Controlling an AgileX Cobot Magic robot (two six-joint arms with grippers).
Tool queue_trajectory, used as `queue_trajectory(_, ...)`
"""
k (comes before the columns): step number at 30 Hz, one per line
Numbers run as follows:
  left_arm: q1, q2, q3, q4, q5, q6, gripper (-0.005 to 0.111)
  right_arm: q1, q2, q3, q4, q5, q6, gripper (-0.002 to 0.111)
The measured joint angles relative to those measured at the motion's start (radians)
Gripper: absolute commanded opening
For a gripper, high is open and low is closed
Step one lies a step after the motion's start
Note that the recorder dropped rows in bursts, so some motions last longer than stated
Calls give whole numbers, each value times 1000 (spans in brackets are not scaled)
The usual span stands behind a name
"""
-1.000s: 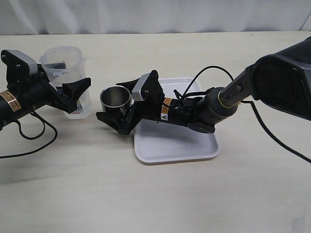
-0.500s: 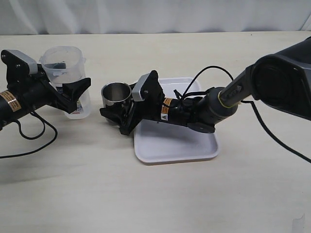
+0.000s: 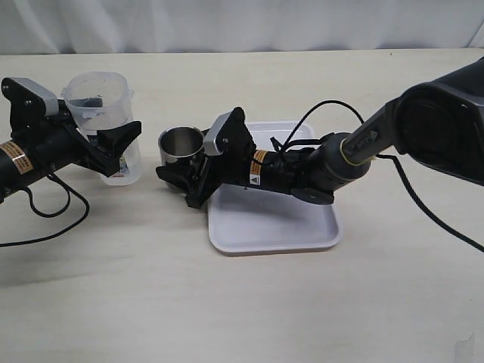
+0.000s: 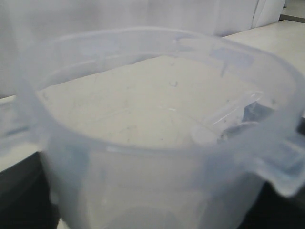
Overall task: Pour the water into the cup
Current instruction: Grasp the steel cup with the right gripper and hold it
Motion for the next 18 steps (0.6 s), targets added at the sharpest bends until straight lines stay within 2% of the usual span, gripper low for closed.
queue_trajectory(18,0,0,0,0,0,-2,0,0,-2,-2,0,9,0,27)
